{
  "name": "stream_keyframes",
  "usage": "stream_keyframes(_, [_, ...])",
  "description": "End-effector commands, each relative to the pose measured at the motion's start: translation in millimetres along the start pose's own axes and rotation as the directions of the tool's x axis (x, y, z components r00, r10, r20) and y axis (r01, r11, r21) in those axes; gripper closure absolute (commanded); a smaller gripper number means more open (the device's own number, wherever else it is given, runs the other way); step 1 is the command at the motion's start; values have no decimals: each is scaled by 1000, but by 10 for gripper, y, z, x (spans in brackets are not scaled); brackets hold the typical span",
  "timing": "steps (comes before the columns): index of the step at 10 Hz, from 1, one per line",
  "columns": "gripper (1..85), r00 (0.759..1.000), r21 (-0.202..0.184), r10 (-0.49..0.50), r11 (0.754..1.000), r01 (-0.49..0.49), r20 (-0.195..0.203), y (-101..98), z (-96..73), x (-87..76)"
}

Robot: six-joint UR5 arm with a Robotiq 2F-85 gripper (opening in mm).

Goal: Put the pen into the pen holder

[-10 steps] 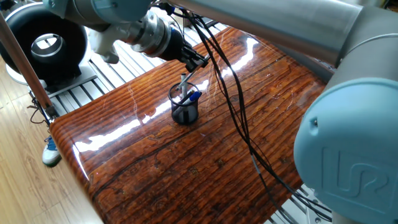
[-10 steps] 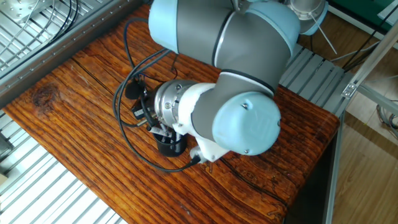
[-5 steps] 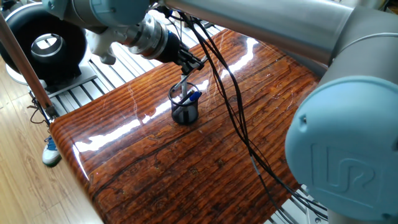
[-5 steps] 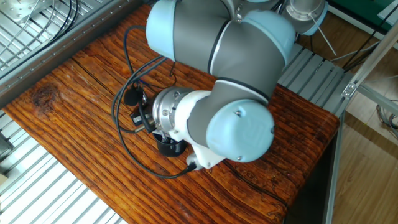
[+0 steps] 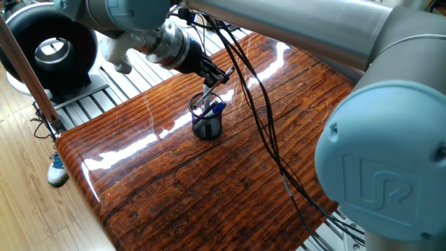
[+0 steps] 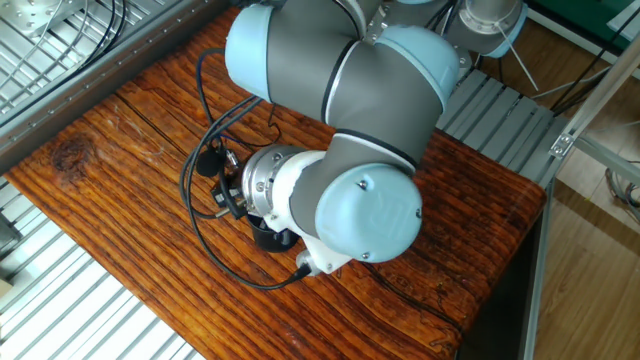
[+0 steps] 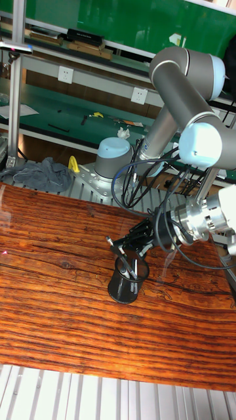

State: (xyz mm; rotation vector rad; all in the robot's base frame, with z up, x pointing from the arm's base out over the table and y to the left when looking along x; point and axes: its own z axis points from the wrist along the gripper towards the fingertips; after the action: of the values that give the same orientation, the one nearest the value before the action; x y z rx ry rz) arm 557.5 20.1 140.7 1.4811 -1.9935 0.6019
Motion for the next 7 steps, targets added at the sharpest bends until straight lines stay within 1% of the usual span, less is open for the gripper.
stream_keyframes(1, [667, 1000, -20, 8, 1000, -8, 13, 44, 30, -52])
stream_keyframes(2, [640, 1000, -25, 9, 1000, -9, 15, 50, 33, -65])
stream_keyframes(3, [530, 1000, -36, 11, 999, -10, 20, 65, 38, -94])
stream_keyframes(4, [480, 1000, -45, 14, 999, -13, 24, 81, 40, -114])
stream_keyframes(6, [420, 999, -51, 16, 999, -15, 28, 95, 39, -131])
stream_keyframes(7, [420, 999, -52, 18, 999, -16, 28, 99, 39, -131])
